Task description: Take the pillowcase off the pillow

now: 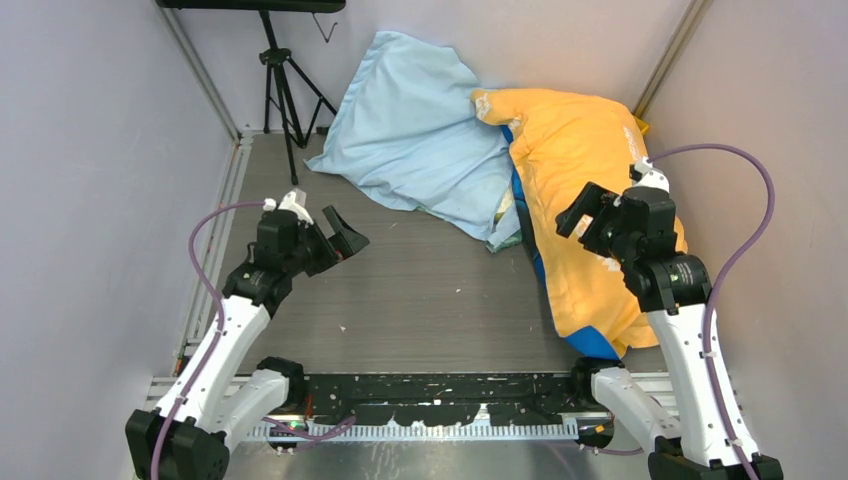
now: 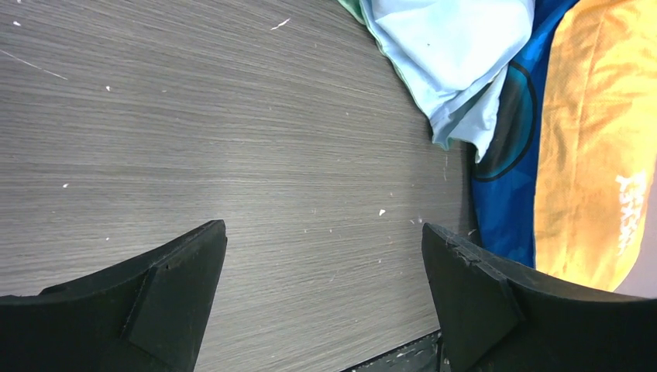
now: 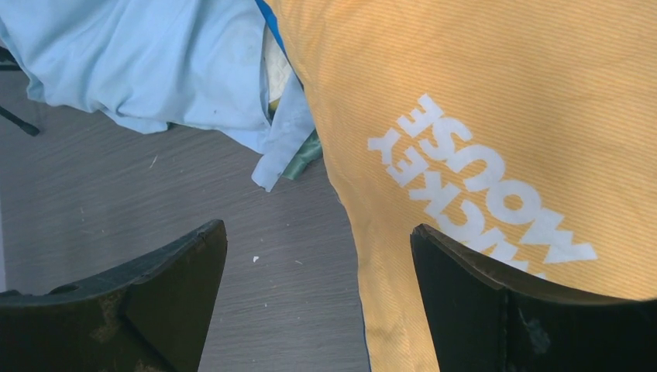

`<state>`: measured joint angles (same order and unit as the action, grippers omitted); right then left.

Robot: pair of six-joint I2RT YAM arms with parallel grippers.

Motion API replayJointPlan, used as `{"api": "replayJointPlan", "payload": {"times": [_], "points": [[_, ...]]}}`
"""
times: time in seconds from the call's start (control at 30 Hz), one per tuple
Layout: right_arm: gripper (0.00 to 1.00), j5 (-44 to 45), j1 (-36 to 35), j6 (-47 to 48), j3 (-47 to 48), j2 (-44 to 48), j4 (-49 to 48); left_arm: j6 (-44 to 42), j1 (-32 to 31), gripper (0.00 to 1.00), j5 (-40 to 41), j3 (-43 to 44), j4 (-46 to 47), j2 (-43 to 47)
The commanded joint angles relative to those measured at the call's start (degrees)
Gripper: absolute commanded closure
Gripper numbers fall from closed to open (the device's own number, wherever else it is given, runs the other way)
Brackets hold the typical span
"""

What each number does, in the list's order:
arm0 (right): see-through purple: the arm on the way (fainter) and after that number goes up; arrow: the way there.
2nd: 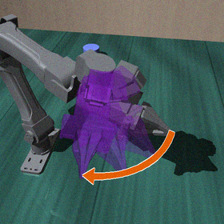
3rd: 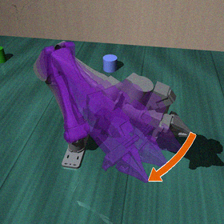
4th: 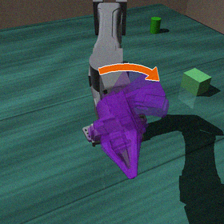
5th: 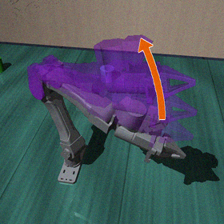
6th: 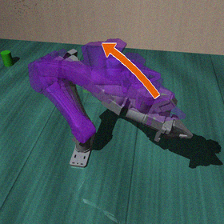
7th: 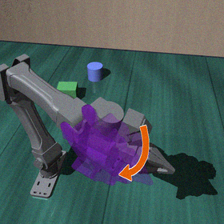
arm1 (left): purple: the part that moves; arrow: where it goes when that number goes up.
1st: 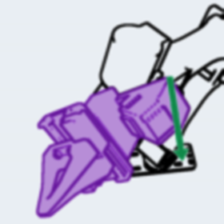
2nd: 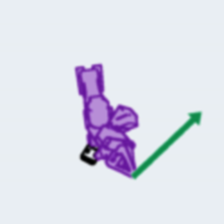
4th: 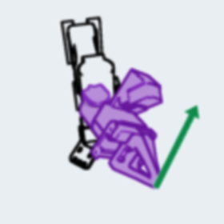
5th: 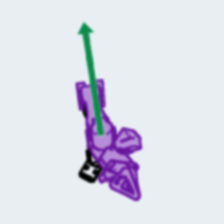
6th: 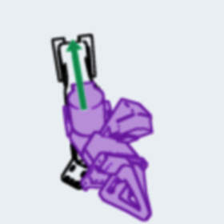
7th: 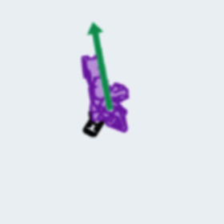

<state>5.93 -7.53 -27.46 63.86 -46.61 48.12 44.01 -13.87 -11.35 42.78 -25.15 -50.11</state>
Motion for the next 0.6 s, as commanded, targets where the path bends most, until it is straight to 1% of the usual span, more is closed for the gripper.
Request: {"api": "replayJointPlan", "payload": {"times": [0.0,0.1,0.17,0.27,0.33,0.43,0.5,0.57], "points": [[0.07,-3.3,0.1,1.4,5.4,-3.3,1.3,-3.3,-0.1,0.00,0.7,2.8,0.0,-1.6],[0.07,-2.4,-0.3,2.5,9.1,-7.6,4.8,-3.5,-0.1,0.00,1.0,3.6,0.9,-3.3],[0.07,1.5,-1.2,2.8,10.8,-9.6,5.8,-2.8,-0.1,0.00,0.2,3.7,2.5,-4.5],[0.06,10.5,-4.3,3.2,12.4,-13.8,7.4,-1.4,-0.1,0.00,-1.5,3.6,5.0,-6.2],[0.06,18.8,-7.7,3.2,12.9,-16.6,8.5,-0.8,-0.2,0.00,-2.7,3.6,6.3,-7.3],[0.06,27.7,-12.5,2.4,12.1,-19.8,10.0,0.1,-0.1,0.00,-4.7,3.1,8.6,-9.0],[0.05,29.9,-14.1,1.6,10.3,-20.6,9.5,0.7,-0.1,0.01,-6.7,2.7,10.7,-10.5],[0.04,30.4,-14.3,1.2,7.4,-21.0,8.3,1.6,-0.2,0.02,-9.3,2.0,12.7,-12.2]]}}
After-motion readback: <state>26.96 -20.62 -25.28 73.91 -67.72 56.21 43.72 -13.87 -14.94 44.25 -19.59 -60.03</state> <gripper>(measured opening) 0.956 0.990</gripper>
